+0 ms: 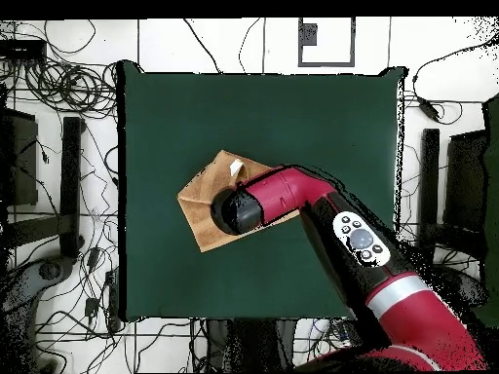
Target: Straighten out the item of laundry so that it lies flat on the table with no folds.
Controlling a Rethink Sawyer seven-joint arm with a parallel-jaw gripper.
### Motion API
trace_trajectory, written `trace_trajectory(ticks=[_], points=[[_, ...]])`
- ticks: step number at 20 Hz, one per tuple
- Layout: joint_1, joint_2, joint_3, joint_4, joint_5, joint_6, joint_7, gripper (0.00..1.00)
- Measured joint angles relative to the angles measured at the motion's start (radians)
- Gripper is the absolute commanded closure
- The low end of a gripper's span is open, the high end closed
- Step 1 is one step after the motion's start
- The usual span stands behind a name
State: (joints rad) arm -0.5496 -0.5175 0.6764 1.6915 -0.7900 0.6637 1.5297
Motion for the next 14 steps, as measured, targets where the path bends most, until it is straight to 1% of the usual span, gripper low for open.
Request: trace_trajectory(ticks=[10,14], points=[[0.003,0.004,0.000,0.000,-0.039,-0.055,0.000,0.00],[0.004,0.027,0.000,-0.002,-0.061,-0.094,0.000,0.00]])
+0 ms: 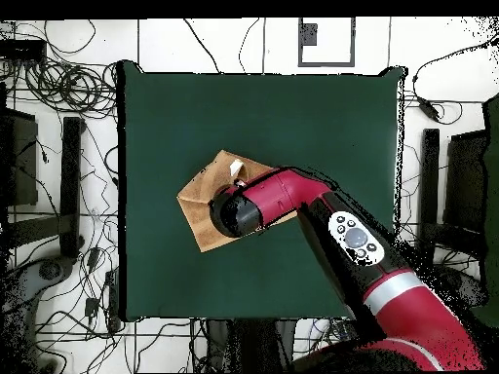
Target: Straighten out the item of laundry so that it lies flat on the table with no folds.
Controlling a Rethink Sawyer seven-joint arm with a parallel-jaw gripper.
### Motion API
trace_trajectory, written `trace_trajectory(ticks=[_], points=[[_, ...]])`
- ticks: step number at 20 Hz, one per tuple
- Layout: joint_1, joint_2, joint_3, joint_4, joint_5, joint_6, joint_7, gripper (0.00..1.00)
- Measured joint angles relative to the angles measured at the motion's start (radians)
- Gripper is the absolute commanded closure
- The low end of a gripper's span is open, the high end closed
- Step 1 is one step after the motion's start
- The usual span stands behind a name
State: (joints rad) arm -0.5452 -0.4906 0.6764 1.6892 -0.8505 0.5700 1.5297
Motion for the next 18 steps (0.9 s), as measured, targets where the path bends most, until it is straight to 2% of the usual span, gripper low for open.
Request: trace_trajectory(ticks=[18], points=[[0.008,0.066,0.000,-0.002,-0.050,-0.072,0.000,0.00]])
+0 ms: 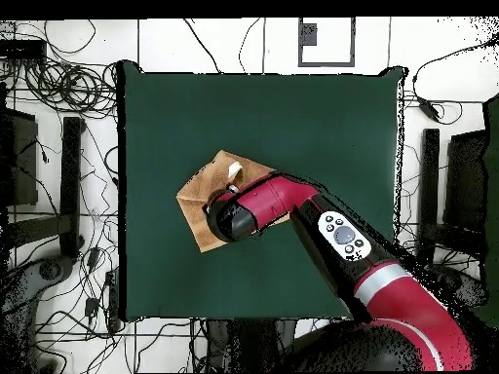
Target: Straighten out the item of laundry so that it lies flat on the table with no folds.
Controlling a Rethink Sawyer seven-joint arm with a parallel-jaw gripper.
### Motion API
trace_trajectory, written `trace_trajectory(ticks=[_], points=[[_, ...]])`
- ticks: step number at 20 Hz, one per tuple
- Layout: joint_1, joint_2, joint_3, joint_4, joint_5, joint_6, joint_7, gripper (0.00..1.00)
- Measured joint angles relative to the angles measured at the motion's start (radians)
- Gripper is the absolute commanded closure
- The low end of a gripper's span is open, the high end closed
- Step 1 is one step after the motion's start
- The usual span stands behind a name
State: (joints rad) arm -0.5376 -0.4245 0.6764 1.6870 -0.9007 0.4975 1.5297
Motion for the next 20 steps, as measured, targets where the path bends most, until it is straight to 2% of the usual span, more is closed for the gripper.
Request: trace_trajectory(ticks=[14,20], points=[[-0.009,0.000,0.000,0.001,0.002,-0.011,0.000,0.00],[-0.019,0.007,0.000,0.001,0.002,-0.062,0.000,0.00]])
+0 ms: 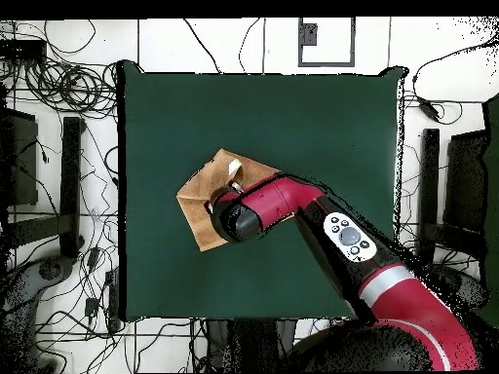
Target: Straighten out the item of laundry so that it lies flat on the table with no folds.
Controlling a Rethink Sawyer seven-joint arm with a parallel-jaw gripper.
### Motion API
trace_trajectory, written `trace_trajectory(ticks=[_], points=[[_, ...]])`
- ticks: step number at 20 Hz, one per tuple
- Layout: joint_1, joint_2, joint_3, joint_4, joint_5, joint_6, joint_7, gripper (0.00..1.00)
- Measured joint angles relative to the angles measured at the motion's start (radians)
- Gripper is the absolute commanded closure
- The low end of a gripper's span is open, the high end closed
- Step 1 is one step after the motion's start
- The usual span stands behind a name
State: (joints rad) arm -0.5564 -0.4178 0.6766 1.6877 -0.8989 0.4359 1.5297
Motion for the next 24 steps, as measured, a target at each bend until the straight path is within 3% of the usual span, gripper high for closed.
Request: trace_trajectory(ticks=[24], points=[[-0.034,0.035,0.001,0.024,0.018,-0.232,0.000,0.00]])
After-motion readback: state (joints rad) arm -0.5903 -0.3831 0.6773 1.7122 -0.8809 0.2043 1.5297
